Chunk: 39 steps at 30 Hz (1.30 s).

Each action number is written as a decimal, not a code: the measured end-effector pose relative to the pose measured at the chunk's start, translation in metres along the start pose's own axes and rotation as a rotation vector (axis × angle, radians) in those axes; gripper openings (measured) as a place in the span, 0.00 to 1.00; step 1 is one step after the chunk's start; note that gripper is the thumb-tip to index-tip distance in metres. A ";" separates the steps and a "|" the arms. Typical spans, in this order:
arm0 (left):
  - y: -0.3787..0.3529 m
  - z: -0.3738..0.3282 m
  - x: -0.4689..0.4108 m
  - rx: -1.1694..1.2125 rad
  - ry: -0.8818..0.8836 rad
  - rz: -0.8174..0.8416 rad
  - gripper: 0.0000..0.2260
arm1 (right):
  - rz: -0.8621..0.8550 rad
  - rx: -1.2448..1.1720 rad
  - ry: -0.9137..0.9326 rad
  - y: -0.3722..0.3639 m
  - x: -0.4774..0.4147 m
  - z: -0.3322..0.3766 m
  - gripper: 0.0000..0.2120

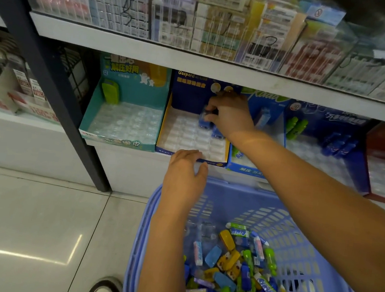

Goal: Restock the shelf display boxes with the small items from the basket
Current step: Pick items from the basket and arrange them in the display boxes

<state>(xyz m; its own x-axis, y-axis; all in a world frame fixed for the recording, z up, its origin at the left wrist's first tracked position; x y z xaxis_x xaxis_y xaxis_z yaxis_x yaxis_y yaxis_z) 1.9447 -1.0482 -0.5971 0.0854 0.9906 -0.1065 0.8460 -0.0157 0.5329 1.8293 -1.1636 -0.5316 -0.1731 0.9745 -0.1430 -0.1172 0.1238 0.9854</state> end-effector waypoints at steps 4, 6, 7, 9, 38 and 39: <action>0.001 -0.005 0.001 0.016 0.012 0.073 0.17 | 0.130 -0.005 -0.032 0.010 -0.005 0.003 0.15; 0.005 -0.008 0.005 0.091 0.025 0.035 0.15 | 0.180 -0.020 -0.028 0.019 0.005 0.009 0.16; 0.007 -0.010 0.008 0.134 0.025 -0.002 0.13 | 0.182 -0.033 -0.012 0.024 0.016 0.011 0.16; 0.006 -0.015 0.013 0.160 -0.004 -0.021 0.09 | 0.095 -0.139 0.036 0.035 0.054 0.013 0.12; -0.230 0.123 0.121 -0.318 0.431 0.678 0.11 | 0.791 -0.318 -0.516 -0.229 0.302 -0.103 0.05; -0.236 0.122 0.121 -0.339 0.427 0.698 0.11 | 0.765 -0.368 -0.587 -0.224 0.300 -0.112 0.07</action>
<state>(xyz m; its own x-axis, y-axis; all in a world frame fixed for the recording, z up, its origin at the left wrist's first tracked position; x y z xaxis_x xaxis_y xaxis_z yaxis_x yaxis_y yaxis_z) 1.8199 -0.9413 -0.8385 0.2630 0.7370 0.6227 0.4673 -0.6620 0.5861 1.6945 -0.9196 -0.8056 0.1654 0.7187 0.6754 -0.4857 -0.5366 0.6900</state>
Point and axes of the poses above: each hand's wrist, its own x-axis away from the middle knuckle, its own y-axis out of the back of the hand, z = x × y, the point moved 5 cm from there along -x, towards the middle knuckle, and after that the axes turned 1 degree about -x, right-handed, at the moved point
